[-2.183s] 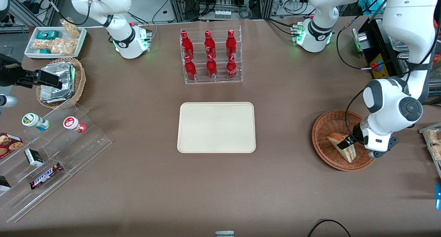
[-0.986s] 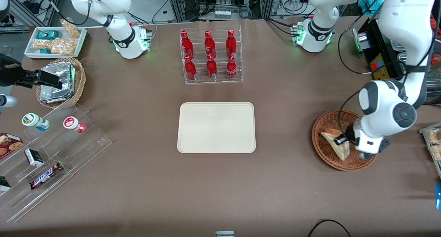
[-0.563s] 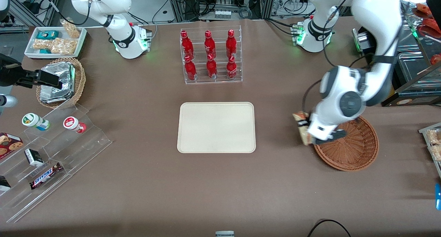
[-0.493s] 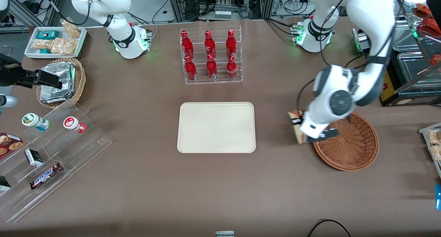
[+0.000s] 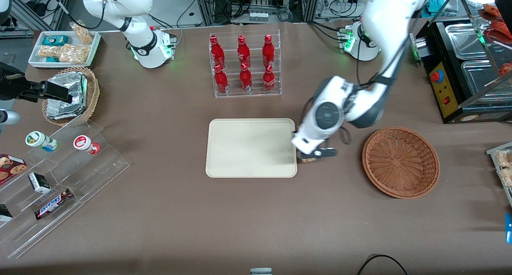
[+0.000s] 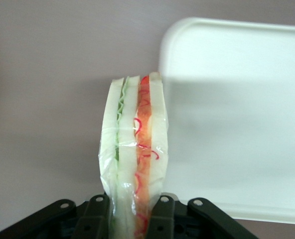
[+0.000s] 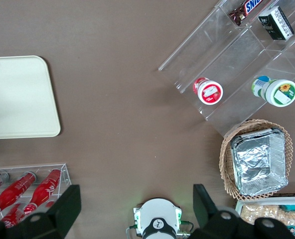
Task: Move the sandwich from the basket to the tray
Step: 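Lift the sandwich and carry it with the left gripper over the tray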
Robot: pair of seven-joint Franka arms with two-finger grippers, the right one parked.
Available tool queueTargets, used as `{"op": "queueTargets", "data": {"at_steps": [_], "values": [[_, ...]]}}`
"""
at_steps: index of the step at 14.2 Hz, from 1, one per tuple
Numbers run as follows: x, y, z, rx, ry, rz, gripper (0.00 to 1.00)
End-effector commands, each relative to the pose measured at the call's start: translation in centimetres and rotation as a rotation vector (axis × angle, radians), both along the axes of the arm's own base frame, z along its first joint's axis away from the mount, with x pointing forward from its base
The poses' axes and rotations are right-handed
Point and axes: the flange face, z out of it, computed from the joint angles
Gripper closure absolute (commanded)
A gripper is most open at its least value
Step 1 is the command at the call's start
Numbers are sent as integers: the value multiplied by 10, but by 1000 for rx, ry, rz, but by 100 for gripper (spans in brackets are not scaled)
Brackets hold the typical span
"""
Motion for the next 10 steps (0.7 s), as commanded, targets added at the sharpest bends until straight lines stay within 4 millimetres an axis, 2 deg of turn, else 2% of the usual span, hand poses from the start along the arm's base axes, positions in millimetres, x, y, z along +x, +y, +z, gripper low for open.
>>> {"op": "queueTargets", "data": {"at_steps": [1, 5, 8, 9, 10], "values": [[-10, -79, -17, -2, -12, 38, 76], [-36, -141, -24, -17, -33, 48, 71], [-45, -162, -19, -30, -47, 54, 64], [-44, -164, -18, -34, -50, 54, 54], [-44, -164, -19, -33, -48, 54, 50]]}}
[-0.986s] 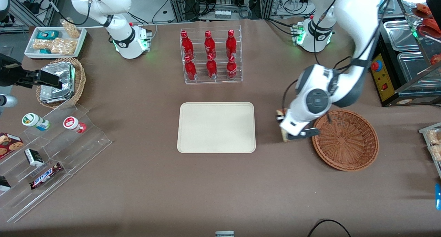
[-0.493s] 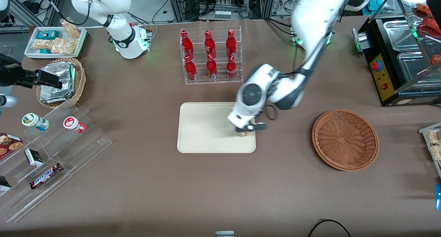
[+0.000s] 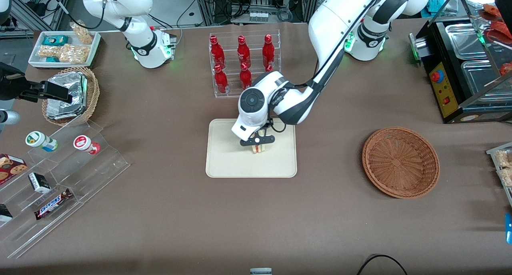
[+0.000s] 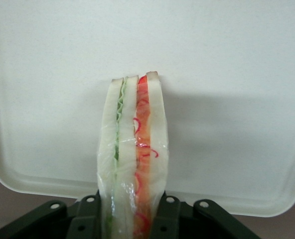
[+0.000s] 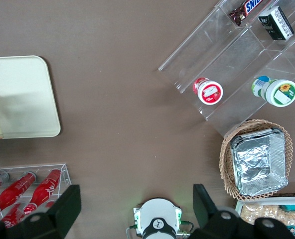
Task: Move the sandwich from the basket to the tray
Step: 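Lower the sandwich onto the tray and open the left gripper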
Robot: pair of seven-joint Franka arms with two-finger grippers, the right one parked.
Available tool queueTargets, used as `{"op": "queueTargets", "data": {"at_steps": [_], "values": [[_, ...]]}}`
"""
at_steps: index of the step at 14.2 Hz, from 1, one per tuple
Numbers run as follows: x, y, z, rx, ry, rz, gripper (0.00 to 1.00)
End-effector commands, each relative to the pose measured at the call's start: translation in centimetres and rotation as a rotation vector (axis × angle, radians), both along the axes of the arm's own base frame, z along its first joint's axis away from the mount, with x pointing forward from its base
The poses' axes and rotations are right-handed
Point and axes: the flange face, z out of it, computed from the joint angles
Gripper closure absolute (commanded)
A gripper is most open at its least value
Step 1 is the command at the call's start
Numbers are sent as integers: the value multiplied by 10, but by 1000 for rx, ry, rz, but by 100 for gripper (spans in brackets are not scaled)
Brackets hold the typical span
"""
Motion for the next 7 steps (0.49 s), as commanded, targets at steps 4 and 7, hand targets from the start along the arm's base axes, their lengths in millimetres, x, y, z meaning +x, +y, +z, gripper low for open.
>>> {"op": "queueTargets", "data": {"at_steps": [4, 7], "values": [[11, -2, 9, 3, -26, 22, 0], [22, 1, 27, -14, -48, 33, 0]]}}
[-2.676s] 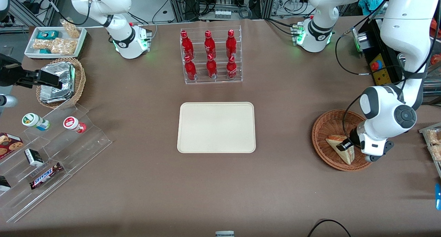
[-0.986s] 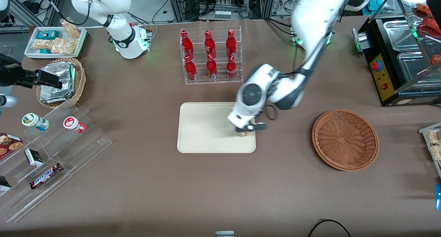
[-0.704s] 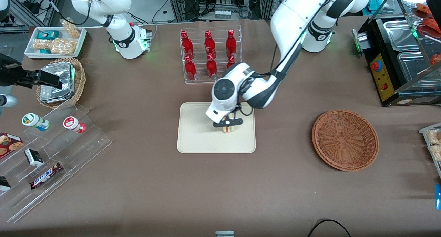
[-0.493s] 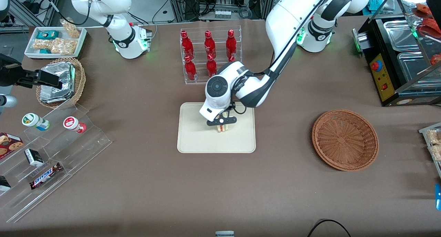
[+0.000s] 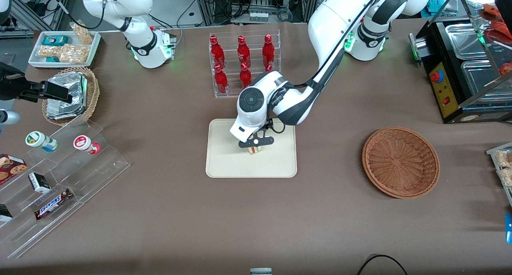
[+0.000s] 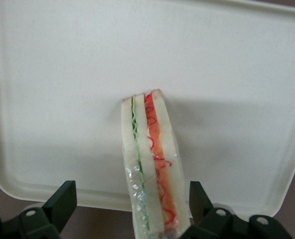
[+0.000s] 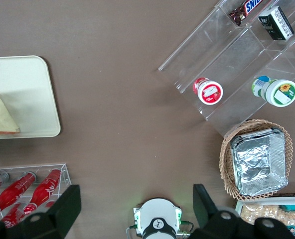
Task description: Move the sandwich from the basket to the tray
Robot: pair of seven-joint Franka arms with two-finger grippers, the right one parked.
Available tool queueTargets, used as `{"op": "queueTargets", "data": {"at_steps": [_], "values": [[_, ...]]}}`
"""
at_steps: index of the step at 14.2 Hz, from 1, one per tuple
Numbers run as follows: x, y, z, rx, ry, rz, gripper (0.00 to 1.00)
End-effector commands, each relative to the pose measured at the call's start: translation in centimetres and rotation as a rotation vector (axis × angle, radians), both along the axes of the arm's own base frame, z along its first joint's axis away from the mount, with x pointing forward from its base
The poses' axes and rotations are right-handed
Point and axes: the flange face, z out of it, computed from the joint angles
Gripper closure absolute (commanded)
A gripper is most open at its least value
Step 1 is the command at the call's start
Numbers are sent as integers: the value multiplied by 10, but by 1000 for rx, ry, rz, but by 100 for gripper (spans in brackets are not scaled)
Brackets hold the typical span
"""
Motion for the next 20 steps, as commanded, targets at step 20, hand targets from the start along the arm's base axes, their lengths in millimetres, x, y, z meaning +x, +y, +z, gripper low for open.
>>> {"op": "queueTargets", "data": {"at_steps": [20], "values": [[63, 502, 305, 54, 248, -57, 0]]}}
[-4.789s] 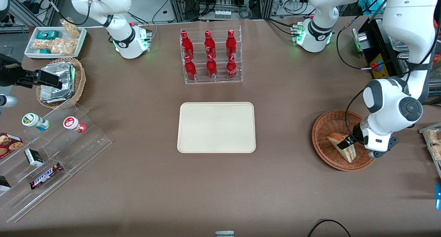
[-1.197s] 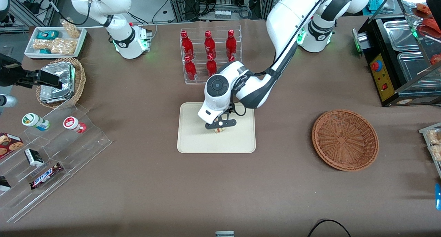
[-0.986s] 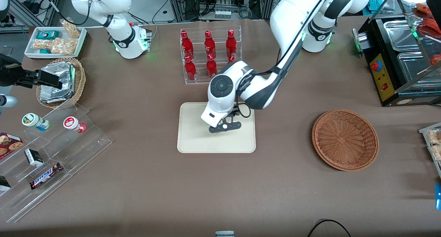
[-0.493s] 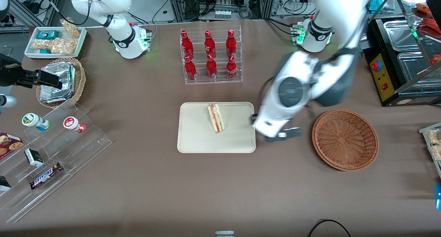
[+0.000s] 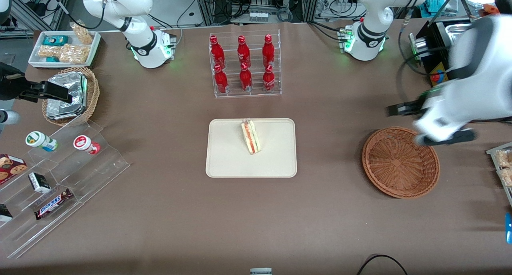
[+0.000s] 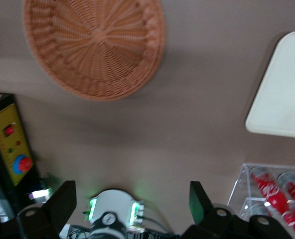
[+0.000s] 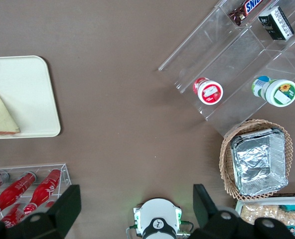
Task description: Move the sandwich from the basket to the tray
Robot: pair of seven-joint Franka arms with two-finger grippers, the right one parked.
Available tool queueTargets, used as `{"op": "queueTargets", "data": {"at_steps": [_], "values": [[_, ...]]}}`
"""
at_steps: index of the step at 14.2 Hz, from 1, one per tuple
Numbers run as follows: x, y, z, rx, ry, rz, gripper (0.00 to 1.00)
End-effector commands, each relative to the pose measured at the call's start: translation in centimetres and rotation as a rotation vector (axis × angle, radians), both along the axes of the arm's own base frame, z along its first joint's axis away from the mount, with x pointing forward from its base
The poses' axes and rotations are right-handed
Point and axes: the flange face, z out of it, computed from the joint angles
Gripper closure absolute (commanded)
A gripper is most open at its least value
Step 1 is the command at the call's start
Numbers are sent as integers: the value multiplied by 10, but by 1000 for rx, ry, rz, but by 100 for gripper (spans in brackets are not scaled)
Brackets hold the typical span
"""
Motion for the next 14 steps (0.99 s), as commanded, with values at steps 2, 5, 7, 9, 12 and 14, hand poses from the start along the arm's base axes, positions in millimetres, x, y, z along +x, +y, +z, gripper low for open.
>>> {"op": "queueTargets", "data": {"at_steps": [2, 5, 7, 9, 12, 14], "values": [[-31, 30, 34, 37, -3, -23, 0], [-48, 30, 53, 45, 7, -22, 0], [-47, 23, 53, 46, 5, -18, 0], [-42, 15, 48, 37, 10, -20, 0], [-41, 3, 52, 36, -6, -29, 0], [-35, -13, 54, 32, -28, -59, 0]]}}
